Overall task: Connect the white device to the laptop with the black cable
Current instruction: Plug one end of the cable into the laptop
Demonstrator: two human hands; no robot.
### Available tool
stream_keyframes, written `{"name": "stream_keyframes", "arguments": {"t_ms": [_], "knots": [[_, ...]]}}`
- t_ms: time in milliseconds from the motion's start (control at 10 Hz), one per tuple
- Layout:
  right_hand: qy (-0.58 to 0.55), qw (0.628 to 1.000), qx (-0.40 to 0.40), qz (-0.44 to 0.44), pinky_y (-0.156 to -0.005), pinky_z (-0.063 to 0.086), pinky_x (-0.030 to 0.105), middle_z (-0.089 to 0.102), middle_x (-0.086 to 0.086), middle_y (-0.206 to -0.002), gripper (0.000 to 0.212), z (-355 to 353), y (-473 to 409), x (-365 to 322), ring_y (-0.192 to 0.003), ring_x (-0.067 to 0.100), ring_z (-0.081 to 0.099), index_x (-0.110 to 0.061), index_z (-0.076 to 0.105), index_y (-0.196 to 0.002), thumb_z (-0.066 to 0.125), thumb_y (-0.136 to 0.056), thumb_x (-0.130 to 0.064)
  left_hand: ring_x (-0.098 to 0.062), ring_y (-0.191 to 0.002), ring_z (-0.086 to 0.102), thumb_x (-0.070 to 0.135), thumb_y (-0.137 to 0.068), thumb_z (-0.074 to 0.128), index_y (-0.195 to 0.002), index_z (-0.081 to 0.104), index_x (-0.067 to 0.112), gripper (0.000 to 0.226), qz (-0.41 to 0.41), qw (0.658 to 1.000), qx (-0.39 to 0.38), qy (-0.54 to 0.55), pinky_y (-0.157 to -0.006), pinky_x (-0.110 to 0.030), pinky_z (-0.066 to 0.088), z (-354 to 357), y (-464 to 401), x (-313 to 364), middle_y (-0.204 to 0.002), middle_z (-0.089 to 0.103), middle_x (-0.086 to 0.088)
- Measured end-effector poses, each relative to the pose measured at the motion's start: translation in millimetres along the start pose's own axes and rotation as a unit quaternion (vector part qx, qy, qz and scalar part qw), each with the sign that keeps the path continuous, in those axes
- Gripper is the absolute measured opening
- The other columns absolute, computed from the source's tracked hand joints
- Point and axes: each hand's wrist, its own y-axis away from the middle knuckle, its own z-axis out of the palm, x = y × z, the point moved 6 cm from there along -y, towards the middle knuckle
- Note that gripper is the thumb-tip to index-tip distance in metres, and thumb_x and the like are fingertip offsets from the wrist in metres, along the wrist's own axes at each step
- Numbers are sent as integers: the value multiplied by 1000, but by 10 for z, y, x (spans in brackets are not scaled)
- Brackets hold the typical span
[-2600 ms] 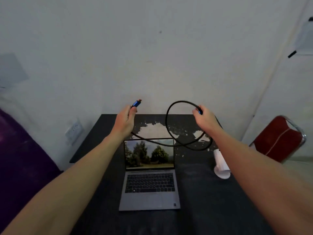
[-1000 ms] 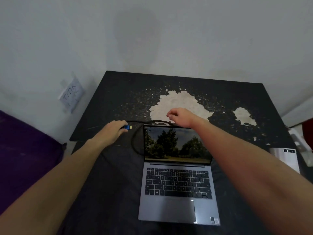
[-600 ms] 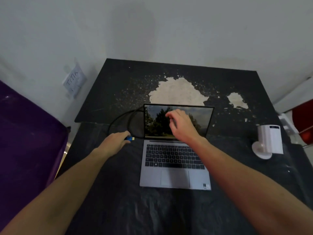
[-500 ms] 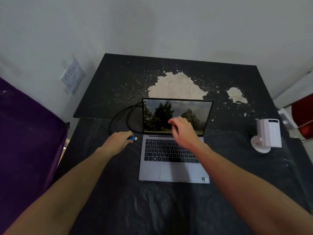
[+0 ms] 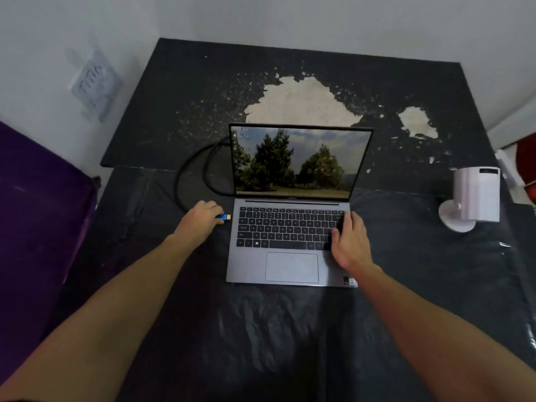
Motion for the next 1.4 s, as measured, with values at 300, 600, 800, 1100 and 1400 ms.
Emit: {"name": "stream_keyframes", "arguments": {"t_ms": [300,600,800,1100,1400], "knots": [[-65,996,9,57,-121,16,46,18,21,-162,63,182,-27,132,-149,33,17,3,12,-156,34,-106,-30,-30,-98,54,17,-89,68,-112,68,5,25,6,998,62,30,-82,-47,48,71,-19,2,-107,67,-10],[-83,994,10,68,-122,9,49,12,15,-165,62,219,-25,143,-152,28,10,-2,10,-157,31,-107,-31,-27,-105,52,11,-89,67,-116,68,2,28,51,994,56,78,-94,-36,41,86,25,-14,-109,68,-11],[-92,994,10,66,-122,10,51,13,16,-165,62,212,-33,133,-151,29,11,-2,11,-157,32,-106,-30,-24,-100,51,13,-92,64,-119,66,2,29,27,993,76,91,-91,-31,39,80,38,15,-108,65,-9],[-100,993,9,63,-121,9,51,14,16,-164,61,205,-36,130,-151,29,12,-2,11,-157,33,-107,-30,-26,-96,52,9,-89,68,-112,69,0,25,26,989,79,121,-86,-22,33,82,-6,31,-104,66,-12],[-119,989,-25,82,-122,-3,43,3,9,-167,62,225,-37,143,-153,20,-3,-7,3,-158,28,-107,-31,-26,-99,53,8,-90,66,-114,67,-1,25,18,990,75,121,-87,-29,37,140,-48,49,-106,65,-12]]}}
